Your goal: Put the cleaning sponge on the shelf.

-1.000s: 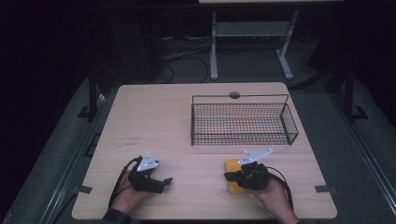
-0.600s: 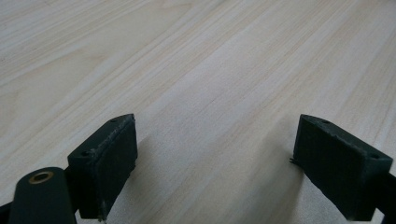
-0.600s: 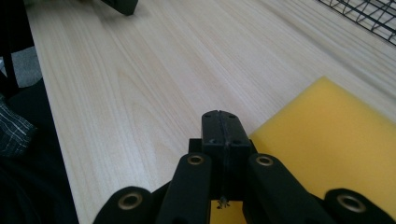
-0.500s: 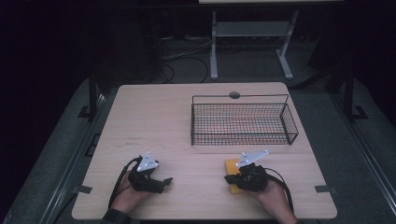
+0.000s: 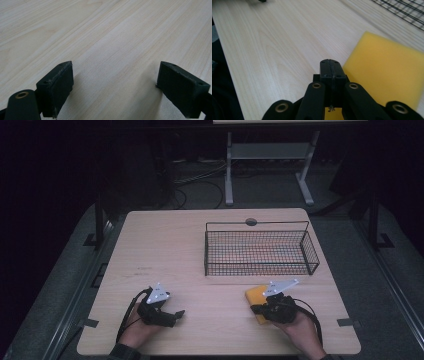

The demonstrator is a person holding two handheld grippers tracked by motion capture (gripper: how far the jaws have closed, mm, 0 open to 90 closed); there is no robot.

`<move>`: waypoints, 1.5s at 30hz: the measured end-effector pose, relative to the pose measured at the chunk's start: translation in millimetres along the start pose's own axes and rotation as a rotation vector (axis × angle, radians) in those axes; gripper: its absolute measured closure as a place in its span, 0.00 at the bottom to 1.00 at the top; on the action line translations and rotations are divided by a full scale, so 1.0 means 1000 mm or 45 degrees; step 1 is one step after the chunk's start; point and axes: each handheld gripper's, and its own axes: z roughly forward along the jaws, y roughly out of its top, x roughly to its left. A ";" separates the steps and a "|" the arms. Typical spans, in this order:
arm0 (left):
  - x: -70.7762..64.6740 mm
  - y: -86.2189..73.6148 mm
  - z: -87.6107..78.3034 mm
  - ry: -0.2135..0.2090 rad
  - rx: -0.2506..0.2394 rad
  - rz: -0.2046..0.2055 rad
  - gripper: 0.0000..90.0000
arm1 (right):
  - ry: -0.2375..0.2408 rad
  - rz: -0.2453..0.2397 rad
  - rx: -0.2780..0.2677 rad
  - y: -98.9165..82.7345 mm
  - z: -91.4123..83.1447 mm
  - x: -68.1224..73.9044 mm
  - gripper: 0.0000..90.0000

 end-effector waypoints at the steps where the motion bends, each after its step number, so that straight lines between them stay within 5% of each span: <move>1: 0.000 0.000 0.000 0.000 0.001 0.000 0.14 | 0.000 0.000 0.000 0.000 0.000 0.000 1.00; 24: 0.000 0.000 0.000 0.000 0.000 0.000 0.14 | -0.109 0.056 0.011 -0.014 -0.022 -0.027 0.99; 28: 0.000 0.000 0.000 0.000 0.000 0.000 0.14 | -0.089 0.052 0.011 -0.015 -0.024 -0.030 0.99; 40: 0.000 0.000 0.000 0.001 -0.004 -0.001 0.14 | -0.114 0.052 0.018 -0.004 -0.040 -0.035 0.71; 45: 0.000 0.000 0.000 0.001 -0.004 -0.001 0.14 | -0.138 0.030 0.082 0.005 -0.038 -0.037 0.56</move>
